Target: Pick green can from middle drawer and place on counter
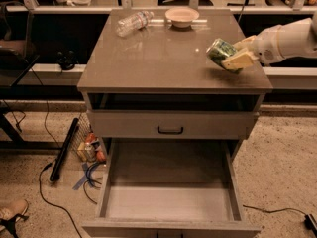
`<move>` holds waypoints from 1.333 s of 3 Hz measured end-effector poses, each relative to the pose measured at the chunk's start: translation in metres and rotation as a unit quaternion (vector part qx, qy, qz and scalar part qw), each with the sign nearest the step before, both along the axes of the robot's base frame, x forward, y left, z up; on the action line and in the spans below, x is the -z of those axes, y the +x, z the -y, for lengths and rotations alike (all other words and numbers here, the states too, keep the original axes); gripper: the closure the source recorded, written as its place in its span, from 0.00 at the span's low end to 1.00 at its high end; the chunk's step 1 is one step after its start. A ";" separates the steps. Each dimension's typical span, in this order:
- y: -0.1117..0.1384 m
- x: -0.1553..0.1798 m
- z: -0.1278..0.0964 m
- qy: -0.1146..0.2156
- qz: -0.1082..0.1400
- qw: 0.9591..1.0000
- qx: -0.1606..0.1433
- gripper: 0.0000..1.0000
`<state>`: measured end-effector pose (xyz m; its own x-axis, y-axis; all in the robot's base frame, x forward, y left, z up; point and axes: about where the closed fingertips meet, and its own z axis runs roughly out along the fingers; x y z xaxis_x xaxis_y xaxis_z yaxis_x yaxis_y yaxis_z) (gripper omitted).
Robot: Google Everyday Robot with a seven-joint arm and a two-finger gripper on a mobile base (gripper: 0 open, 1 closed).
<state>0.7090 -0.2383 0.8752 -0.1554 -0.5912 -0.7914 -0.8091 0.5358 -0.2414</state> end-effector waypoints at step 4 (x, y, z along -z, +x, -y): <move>0.030 0.028 -0.005 -0.020 -0.058 0.998 0.002 0.13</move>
Offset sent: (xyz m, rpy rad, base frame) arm 0.0411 -0.0015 -0.0307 -0.0594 0.1504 -0.0146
